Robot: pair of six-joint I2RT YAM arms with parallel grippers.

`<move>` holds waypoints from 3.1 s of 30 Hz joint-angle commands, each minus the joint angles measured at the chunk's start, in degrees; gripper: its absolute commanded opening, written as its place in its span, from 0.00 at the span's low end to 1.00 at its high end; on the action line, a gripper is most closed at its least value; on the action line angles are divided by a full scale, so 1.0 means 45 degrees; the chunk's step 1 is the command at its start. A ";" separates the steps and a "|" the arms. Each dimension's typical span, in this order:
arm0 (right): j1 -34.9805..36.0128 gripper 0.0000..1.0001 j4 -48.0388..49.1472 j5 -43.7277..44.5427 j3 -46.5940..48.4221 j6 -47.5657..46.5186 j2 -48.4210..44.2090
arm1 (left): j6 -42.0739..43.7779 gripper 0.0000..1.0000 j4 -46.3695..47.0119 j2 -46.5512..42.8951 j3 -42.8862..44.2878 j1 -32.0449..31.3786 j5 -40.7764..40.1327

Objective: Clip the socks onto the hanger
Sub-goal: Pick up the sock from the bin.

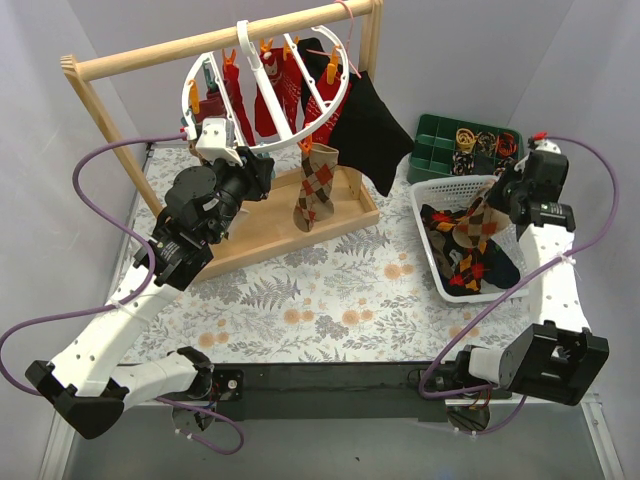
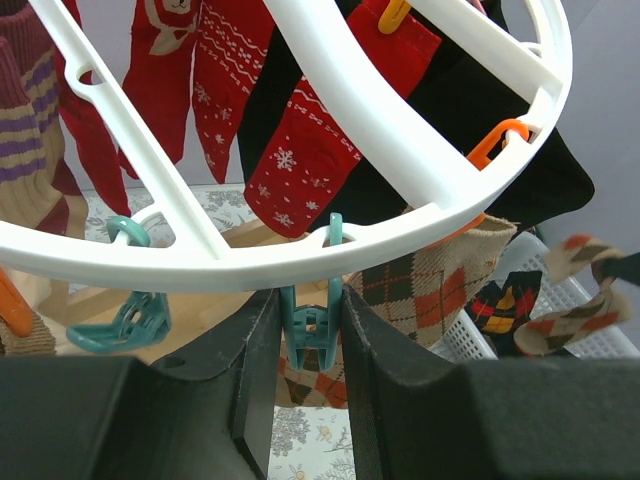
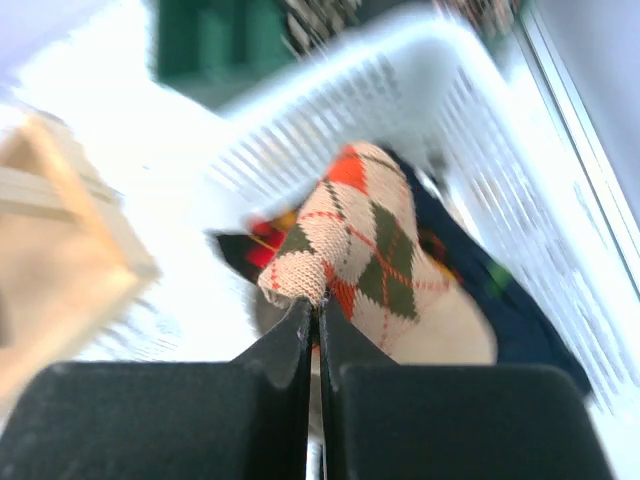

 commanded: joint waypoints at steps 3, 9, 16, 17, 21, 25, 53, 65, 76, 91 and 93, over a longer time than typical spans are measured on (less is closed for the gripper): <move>-0.0044 0.01 0.0887 -0.2216 0.2589 0.1148 0.0539 | 0.0053 0.00 -0.0430 -0.0249 0.0138 -0.0022 0.0030; -0.0025 0.01 0.2334 -0.2729 0.3488 0.1696 0.1125 | 0.0053 0.00 -0.0450 -0.0170 0.0274 -0.0022 0.0069; -0.0025 0.01 0.2941 -0.2886 0.0662 0.1209 0.0678 | -0.0045 0.00 -0.0450 -0.0248 0.0177 -0.0022 0.0166; -0.0044 0.01 0.2960 -0.2459 0.0076 0.1130 0.0329 | -0.0064 0.00 -0.0450 -0.0229 0.0196 -0.0022 0.0186; -0.0025 0.01 0.2922 -0.1557 -0.3417 0.0603 -0.0357 | -0.0123 0.00 -0.0450 -0.0210 0.0196 -0.0003 0.0381; -0.0044 0.01 0.1849 -0.0680 -0.4731 0.0603 -0.1118 | -0.0220 0.00 -0.0489 -0.0248 0.0196 -0.0022 0.0459; 0.2788 0.46 -0.0400 0.0945 0.0110 -0.4768 0.3135 | -0.0279 0.00 -0.0860 -0.0170 0.0450 -0.0022 0.0459; 0.2495 0.46 0.0713 -0.0774 -0.0983 -0.4750 0.4602 | -0.0299 0.00 -0.0899 -0.0170 0.0431 -0.0022 0.0460; 0.2085 0.11 0.0929 -0.0443 -0.1532 -0.4437 0.3785 | -0.0338 0.00 -0.0957 -0.0209 0.0431 -0.0022 0.0421; 0.2046 0.01 0.0773 -0.1262 -0.1200 -0.4125 0.1775 | -0.0299 0.00 -0.1016 -0.0190 0.0645 -0.0022 0.0420; 0.2046 0.01 0.0520 -0.1711 -0.1005 -0.4105 0.1363 | -0.0318 0.00 -0.1016 -0.0171 0.0743 -0.0022 0.0498</move>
